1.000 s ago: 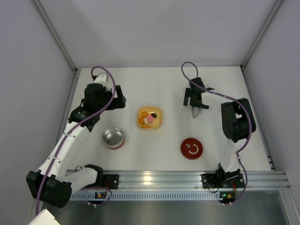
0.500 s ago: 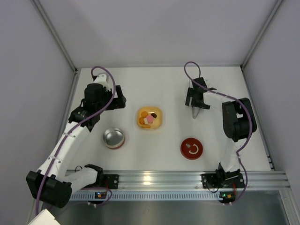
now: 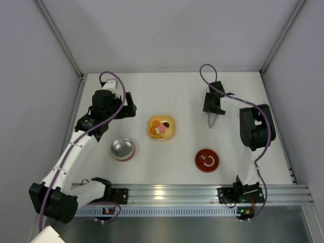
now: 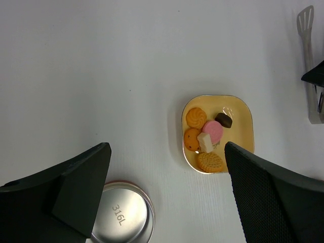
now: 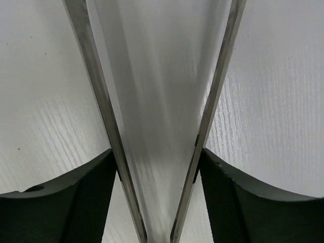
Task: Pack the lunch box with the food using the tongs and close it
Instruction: Pick up the clamp at the center of the board.
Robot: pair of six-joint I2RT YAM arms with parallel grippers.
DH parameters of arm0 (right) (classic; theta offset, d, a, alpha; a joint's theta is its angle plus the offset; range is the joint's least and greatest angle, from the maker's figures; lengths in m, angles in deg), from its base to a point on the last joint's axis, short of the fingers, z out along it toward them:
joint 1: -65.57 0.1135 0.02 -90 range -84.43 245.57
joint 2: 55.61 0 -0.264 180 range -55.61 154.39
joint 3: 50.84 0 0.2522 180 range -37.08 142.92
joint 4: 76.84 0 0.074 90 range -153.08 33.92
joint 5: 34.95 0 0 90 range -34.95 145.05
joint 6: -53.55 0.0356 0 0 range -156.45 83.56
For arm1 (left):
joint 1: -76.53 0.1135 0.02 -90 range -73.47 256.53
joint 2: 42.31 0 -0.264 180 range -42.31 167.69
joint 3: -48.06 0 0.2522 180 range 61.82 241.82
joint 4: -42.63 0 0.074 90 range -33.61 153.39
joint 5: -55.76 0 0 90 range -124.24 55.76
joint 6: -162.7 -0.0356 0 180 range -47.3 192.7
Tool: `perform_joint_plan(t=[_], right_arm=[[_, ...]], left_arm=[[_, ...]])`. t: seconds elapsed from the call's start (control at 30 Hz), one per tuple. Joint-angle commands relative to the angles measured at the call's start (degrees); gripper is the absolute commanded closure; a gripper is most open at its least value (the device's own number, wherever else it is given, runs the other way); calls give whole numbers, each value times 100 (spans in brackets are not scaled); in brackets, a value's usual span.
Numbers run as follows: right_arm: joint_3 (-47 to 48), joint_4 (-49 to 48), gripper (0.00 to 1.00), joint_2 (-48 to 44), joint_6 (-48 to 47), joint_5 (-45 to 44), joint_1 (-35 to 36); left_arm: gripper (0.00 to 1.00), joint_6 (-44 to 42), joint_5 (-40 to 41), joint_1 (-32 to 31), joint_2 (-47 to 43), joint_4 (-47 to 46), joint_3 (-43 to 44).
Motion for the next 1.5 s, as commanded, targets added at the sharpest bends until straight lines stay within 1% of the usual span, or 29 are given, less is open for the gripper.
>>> perform_joint_plan(t=[0.0,0.03,0.27,0.37,0.63,0.83,1.13,1.47], right_arm=[[-27,-45,37,90,-12,193,-47],[-79,-54,41,63,6,220,-38],[-203,-36,45,-191,41,89,41],[-80,113,40,-402,6,18,128],[0,254,39,-429,15,-26,190],[-114,280,30,-368,59,9,190],[-378,236,23,-420,129,88,260],[-625,105,23,-368,182,71,287]], left_arm=[[1,11,-46,32,-1,-110,113],[1,28,-55,32,-1,-110,104],[1,28,-72,32,0,-101,113],[1,28,-90,32,8,-101,113],[1,19,-99,32,-1,-83,130],[1,20,-125,32,-1,-83,139],[1,46,-169,32,26,-92,130],[1,72,-204,31,52,-92,121]])
